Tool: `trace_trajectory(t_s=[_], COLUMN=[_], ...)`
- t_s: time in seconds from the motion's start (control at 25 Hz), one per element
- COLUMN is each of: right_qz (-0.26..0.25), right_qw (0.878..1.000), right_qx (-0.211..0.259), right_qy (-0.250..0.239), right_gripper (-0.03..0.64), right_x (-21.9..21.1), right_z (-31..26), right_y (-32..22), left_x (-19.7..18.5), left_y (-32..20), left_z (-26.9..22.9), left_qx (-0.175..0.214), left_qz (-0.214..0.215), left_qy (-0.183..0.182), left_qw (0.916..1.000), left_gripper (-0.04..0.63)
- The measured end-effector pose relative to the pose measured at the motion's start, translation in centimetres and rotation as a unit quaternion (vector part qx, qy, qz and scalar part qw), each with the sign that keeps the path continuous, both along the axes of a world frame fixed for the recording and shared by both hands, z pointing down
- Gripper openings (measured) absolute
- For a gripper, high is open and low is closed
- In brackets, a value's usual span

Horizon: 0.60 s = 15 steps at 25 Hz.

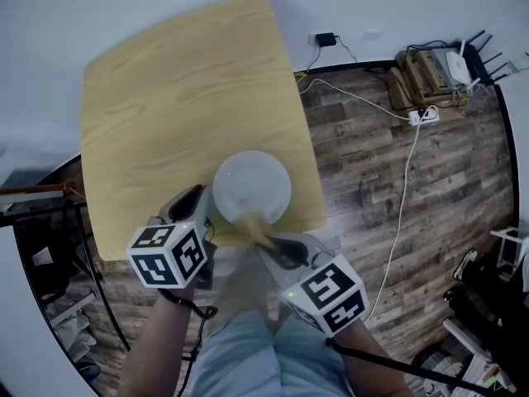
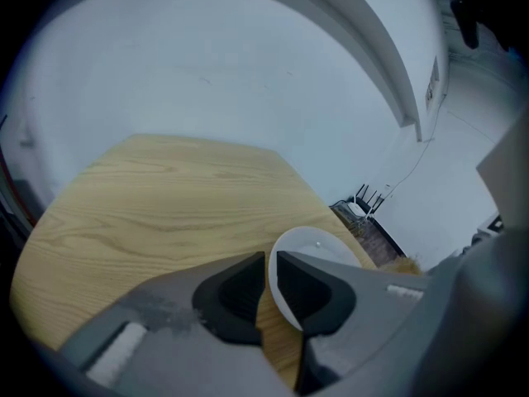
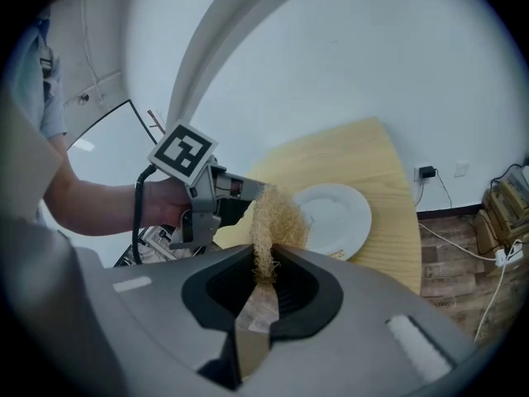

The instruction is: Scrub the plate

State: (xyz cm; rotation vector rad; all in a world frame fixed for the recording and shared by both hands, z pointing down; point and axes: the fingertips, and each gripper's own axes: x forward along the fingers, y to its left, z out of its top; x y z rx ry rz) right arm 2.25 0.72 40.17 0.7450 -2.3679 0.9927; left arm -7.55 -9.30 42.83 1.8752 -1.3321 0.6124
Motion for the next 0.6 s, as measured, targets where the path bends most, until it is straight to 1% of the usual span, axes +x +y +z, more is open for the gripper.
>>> trace_trajectory(t_s=[0.08,0.16,0.24,0.28,0.36,0.44,0.48,0.6], right_qz=[0.007,0.017,0.027,0.03,0.032,0.031,0.03,0.031], right_qw=[1.0,0.999,0.997,0.995,0.991,0.985,0.981,0.968], right_qx=[0.018,0.039,0.068,0.085,0.122,0.16,0.18,0.239], right_qy=[-0.005,-0.016,-0.027,-0.032,-0.043,-0.059,-0.067,-0.076], right_gripper=[0.048,0.048,0.048,0.048,0.048,0.048,0.048,0.048], right_x=[0.6,1.1,1.5,1.6,1.6,1.3,1.1,0.5], right_z=[-1.2,-3.0,-5.2,-6.5,-9.3,-12.4,-14.0,-18.3], right_y=[-0.5,-1.0,-1.4,-1.7,-1.9,-2.0,-1.9,-2.3], left_x=[0.4,1.0,1.3,1.3,1.5,1.6,1.6,1.0], left_y=[0.3,1.1,1.9,2.2,3.1,4.3,4.9,6.5], left_z=[-1.9,-4.2,-7.2,-8.9,-12.7,-16.3,-18.1,-22.6], left_qx=[0.028,0.056,0.094,0.118,0.169,0.214,0.236,0.296], left_qz=[-0.005,-0.012,-0.025,-0.032,-0.041,-0.047,-0.048,-0.055], left_qy=[0.007,0.023,0.034,0.039,0.048,0.05,0.047,0.025], left_qw=[0.9996,0.9981,0.9947,0.9917,0.9835,0.9743,0.9694,0.9532], left_gripper=[0.063,0.061,0.061,0.061,0.061,0.039,0.021,0.021])
